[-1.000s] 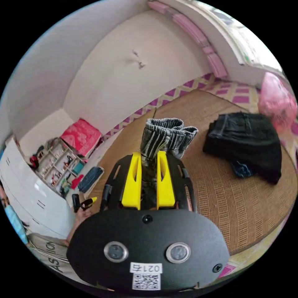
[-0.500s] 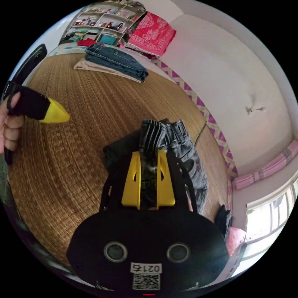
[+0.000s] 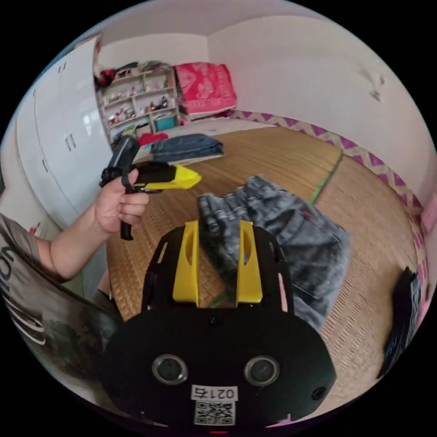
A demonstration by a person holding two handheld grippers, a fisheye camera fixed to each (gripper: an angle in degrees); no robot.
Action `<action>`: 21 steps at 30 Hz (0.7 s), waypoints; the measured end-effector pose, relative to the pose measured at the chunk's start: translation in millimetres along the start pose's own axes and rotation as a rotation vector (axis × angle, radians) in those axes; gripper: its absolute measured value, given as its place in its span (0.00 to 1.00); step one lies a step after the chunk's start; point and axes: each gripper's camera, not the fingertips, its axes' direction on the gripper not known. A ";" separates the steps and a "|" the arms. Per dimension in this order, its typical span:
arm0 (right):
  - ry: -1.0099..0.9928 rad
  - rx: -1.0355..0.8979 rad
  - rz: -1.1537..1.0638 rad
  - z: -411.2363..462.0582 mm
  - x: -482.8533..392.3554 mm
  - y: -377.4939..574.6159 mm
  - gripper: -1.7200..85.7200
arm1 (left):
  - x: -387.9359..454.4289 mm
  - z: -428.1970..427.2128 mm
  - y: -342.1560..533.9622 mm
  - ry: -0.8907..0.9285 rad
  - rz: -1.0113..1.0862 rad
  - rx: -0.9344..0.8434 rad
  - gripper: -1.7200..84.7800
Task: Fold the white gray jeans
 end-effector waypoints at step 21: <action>-0.673 -0.061 0.910 69.1 437.0 184.1 0.10 | -94.5 57.5 -22.7 0.050 -0.426 -0.246 0.11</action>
